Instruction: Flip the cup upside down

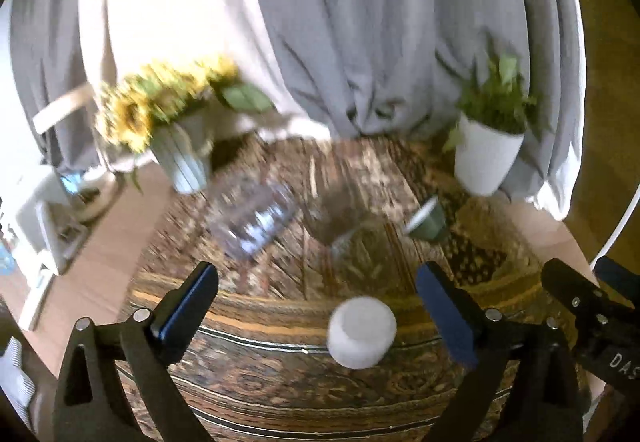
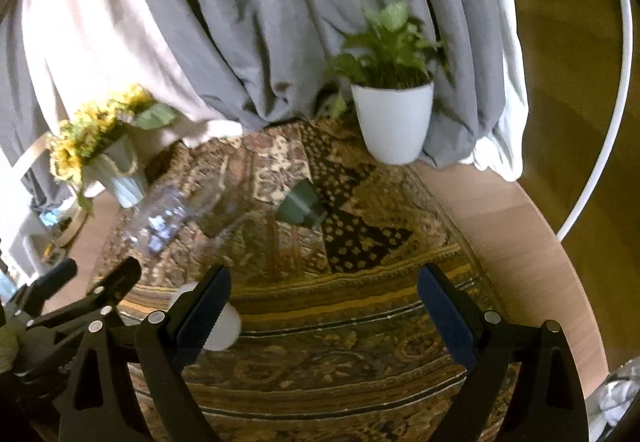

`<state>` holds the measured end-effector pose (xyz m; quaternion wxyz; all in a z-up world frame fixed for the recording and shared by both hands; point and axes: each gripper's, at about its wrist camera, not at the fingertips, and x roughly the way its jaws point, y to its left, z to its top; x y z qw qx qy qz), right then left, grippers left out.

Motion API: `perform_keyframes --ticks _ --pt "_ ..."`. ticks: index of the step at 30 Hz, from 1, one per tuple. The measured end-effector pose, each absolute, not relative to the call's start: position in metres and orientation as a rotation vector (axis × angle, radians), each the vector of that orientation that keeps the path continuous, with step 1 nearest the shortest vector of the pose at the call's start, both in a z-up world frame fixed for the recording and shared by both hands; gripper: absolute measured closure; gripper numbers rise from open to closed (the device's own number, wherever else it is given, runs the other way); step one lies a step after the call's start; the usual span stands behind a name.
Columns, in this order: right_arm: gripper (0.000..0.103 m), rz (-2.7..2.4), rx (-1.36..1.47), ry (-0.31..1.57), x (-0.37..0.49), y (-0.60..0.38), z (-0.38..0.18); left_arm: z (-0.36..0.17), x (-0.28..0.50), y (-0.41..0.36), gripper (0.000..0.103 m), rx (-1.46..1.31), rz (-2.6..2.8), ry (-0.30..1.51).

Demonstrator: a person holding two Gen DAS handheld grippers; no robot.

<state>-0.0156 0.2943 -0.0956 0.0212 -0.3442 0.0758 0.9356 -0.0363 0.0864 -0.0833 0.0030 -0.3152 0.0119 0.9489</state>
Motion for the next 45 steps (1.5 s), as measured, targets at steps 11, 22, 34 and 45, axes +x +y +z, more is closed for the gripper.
perform_keyframes --ticks 11,22,34,45 --pt "0.006 3.035 -0.857 0.242 0.019 0.254 -0.041 -0.029 0.004 0.041 0.0 -0.795 3.093 -0.026" --pt "0.001 3.046 -0.734 0.209 0.042 0.219 -0.017 -0.012 0.024 0.008 0.0 -0.732 3.117 -0.042" --pt "0.001 3.024 -0.674 0.21 0.058 0.203 -0.012 -0.005 0.036 -0.005 0.0 -0.678 3.112 0.012" --pt "0.001 3.013 -0.64 0.205 0.062 0.199 -0.008 -0.001 0.037 -0.005 0.0 -0.644 3.115 0.059"
